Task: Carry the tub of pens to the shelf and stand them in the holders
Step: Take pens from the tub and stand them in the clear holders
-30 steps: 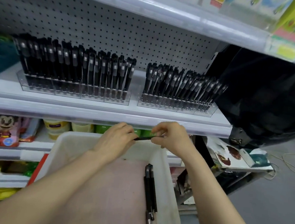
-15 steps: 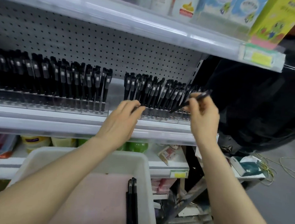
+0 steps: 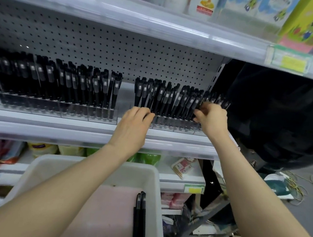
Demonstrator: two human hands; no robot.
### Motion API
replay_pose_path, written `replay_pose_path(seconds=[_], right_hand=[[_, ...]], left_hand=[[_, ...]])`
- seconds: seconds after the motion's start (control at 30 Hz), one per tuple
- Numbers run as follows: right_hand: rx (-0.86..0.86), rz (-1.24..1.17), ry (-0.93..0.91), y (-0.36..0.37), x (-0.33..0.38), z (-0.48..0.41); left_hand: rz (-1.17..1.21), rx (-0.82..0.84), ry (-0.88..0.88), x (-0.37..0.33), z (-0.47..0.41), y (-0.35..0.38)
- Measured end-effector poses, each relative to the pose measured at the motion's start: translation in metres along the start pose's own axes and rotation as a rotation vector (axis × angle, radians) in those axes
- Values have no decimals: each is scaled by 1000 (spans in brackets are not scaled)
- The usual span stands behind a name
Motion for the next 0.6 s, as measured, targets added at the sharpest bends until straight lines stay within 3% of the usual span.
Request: replay_pose_path(seconds=[0.37,0.6], right_hand=[[-109,-75,93,10,-3,21],[-203,-182,71,30,11,80]], left_hand=[[75,-4,51,7,11,0],[192,12,116,25,70,-4]])
Point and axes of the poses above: each hand's wrist, its own z-axis away from the middle knuckle, its own y-axis out of the palm, x = y × z, the point moved 3 cm from there along -z, towards the middle knuckle, and after that the axes turned 2 degrees about -x, right-handed, at the moved point
